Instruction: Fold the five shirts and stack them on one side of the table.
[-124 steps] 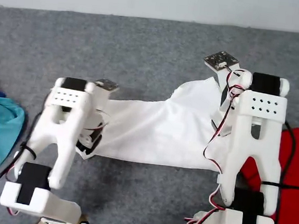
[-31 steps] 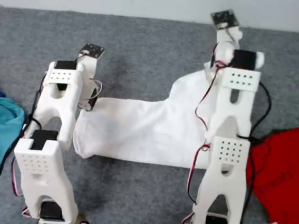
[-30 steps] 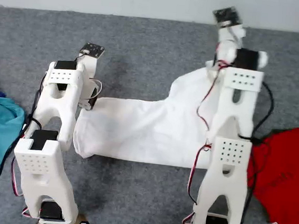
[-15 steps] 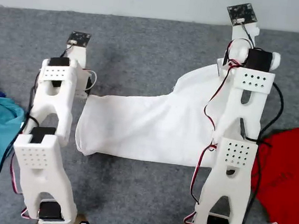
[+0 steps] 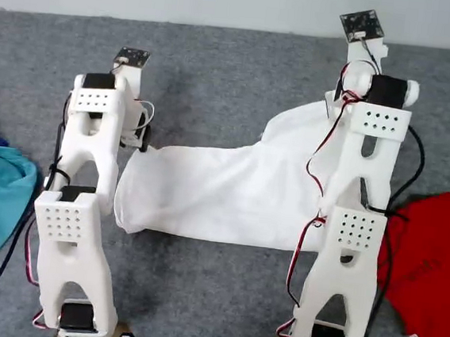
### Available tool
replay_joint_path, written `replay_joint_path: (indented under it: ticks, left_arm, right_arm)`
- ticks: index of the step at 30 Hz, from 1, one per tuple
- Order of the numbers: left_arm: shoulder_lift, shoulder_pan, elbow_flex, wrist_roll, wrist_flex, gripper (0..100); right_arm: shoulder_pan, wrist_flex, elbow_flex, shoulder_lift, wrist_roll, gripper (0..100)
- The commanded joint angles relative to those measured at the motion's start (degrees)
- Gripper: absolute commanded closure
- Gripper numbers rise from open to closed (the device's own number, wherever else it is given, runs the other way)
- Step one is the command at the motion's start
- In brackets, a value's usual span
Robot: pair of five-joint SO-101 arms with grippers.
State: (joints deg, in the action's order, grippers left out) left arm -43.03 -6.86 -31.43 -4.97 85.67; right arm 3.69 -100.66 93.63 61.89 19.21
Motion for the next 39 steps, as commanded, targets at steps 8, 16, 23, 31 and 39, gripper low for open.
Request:
replay_joint_path:
  ticks: [8,16,23,31,39]
  left_arm:
    - [0.0,3.3,-11.7,0.6,9.7,84]
    - [-6.9,3.2,-9.2,0.4,2.5,85]
    - [-13.6,3.1,-15.9,0.4,2.7,92]
    - [-13.8,3.5,-29.0,0.7,12.8,99]
    - [-3.1,1.9,-35.6,3.8,14.9,99]
  right_arm:
    - [0.7,-2.3,2.0,-0.8,0.4,99.0]
    - [0.7,-2.4,2.0,-0.8,0.4,99.0]
    - [0.7,-2.4,2.0,-0.8,0.4,99.0]
    - [0.7,-2.4,2.0,-0.7,0.4,99.0]
    - [0.7,-2.3,2.5,-5.8,0.3,99.0]
